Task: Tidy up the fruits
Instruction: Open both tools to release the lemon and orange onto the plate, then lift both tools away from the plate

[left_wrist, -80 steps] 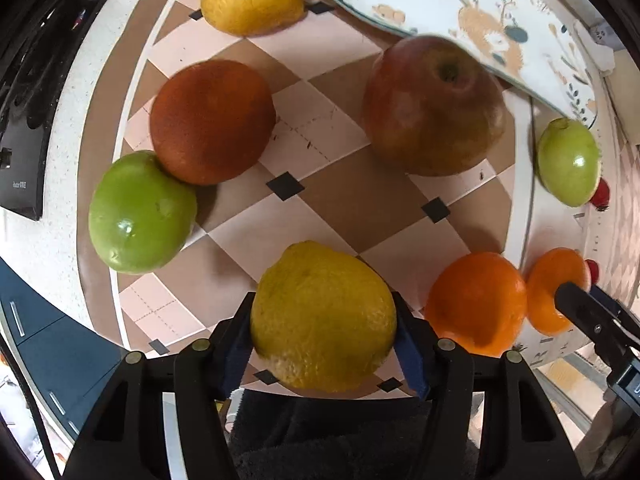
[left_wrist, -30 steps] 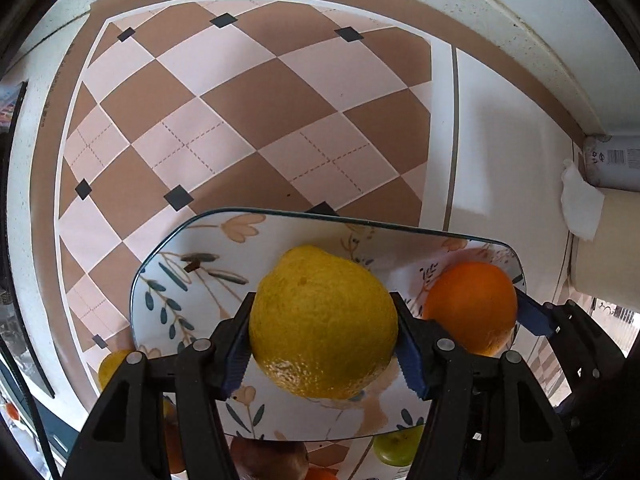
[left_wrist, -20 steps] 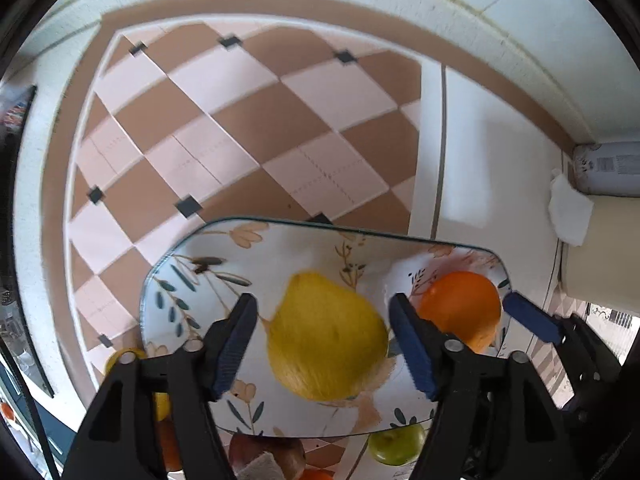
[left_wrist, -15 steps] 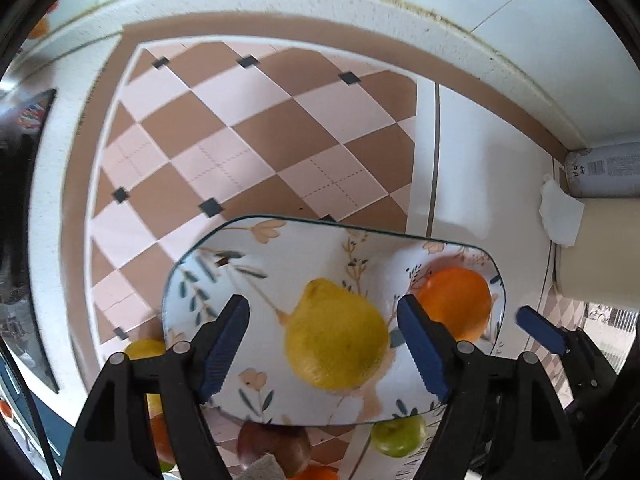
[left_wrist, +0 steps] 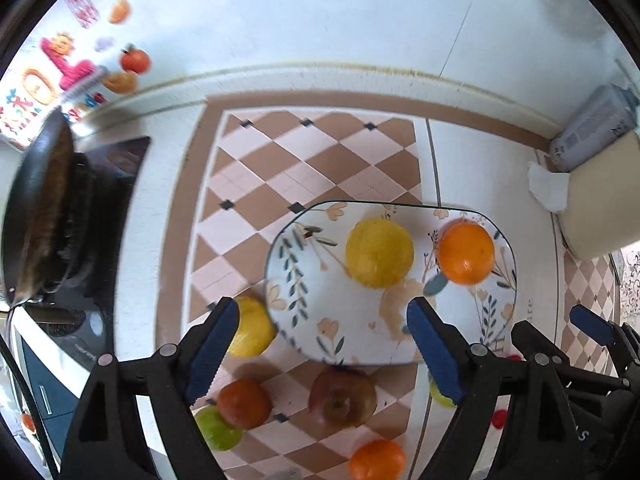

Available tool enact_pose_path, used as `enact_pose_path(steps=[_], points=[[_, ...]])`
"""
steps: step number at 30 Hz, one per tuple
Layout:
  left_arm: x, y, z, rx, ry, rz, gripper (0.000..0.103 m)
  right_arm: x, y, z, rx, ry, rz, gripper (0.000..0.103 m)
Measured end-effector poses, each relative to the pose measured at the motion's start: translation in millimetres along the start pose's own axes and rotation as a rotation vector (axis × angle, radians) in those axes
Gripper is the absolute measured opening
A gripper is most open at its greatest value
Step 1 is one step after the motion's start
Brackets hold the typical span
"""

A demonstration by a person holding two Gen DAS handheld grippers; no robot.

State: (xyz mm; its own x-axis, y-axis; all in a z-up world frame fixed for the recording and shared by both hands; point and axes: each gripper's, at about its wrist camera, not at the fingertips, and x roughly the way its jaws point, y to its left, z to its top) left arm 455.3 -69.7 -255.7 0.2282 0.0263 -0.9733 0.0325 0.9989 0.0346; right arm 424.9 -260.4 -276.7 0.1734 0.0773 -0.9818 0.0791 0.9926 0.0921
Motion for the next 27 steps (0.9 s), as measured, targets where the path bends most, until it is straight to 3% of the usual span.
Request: enact_pose_path(steps=[12,27], points=[[-83,18,-61,0.024,-0.13,-0.009,0.086,-81,19,-58,-0.002,-0.128,0.016,0.091],[-149,40,-109,0.01,-0.246,-0.027,0.086,-154,31,-111,0.024,-0.234,0.069,0.091]])
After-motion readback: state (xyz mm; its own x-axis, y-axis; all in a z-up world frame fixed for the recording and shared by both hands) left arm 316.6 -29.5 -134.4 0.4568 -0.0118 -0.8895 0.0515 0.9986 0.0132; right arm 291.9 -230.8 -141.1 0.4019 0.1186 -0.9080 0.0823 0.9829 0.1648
